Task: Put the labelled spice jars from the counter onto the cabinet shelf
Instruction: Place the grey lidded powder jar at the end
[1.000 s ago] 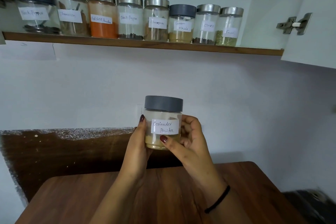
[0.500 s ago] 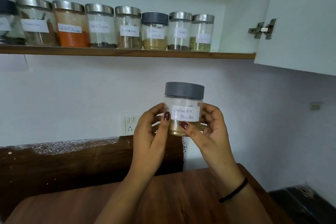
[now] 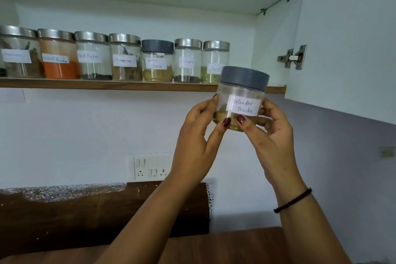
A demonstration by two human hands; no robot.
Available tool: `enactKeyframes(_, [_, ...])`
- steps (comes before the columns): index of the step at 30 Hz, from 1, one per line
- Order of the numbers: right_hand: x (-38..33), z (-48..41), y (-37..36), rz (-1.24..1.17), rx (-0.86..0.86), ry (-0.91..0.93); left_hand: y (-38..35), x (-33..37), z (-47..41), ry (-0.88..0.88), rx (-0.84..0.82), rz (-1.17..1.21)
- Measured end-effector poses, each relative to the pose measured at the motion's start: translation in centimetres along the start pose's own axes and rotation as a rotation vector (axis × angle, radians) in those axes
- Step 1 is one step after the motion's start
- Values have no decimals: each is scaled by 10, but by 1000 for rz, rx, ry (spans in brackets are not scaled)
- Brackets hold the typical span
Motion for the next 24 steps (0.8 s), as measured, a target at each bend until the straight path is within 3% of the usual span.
enactKeyframes(24, [42,-156,0,144,-72,285,-104,-19,-108,-158,128,-208])
Point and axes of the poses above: each hand's wrist, its own z-axis away from the middle knuckle, its own y-axis out of the back of the hand, x = y × z, the point moved 7 cm from there along -z, towards the middle knuckle, and after that the axes turned 10 degrees about x, right-handed, at the moved point
